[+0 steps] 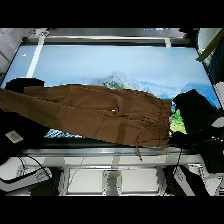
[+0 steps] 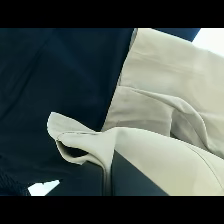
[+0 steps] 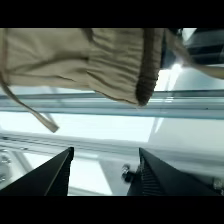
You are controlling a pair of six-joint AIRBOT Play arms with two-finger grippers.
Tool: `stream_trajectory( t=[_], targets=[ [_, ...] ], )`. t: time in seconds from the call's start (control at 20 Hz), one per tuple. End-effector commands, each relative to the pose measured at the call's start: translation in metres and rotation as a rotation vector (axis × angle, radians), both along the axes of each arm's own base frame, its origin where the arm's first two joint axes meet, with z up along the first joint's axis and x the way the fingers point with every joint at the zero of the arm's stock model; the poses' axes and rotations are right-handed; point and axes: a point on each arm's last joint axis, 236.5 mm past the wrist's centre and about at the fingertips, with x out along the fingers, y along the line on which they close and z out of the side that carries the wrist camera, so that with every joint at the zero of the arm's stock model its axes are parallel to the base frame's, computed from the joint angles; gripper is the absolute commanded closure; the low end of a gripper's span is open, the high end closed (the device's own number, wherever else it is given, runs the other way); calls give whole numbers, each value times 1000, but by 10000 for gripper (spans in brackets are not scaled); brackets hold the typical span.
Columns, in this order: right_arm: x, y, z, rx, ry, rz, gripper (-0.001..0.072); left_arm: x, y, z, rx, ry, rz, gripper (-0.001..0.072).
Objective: Fold the clothes and pants, and hang the long-sleeved shirts on hangers.
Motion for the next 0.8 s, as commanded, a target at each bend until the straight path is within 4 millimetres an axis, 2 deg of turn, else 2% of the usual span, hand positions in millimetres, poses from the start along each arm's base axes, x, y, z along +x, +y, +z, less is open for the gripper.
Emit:
stream_trajectory(
  t=[0.0,0.2,0.35,0.5,0.6,0.65,0.75],
  targets=[
    [-2,-1,-35,-30,-52,34,264,-1,0,0,0,5,-4,694],
    [6,-4,-41,-34,-81,49,264,0,0,-2,-2,8,-3,694],
    [21,-12,-44,-75,-138,29,264,-1,-1,-2,-7,9,-4,694],
    [29,1,-40,-14,-184,40,265,-1,-1,-2,-7,9,-4,693],
    [25,15,-37,63,-163,59,266,-1,-1,-2,-7,9,-4,694],
    [24,19,-37,86,-153,67,288,-1,-1,-2,-6,10,-4,694],
    [7,28,-33,145,-83,96,417,-1,-2,-2,-8,12,-4,694]
  ],
)
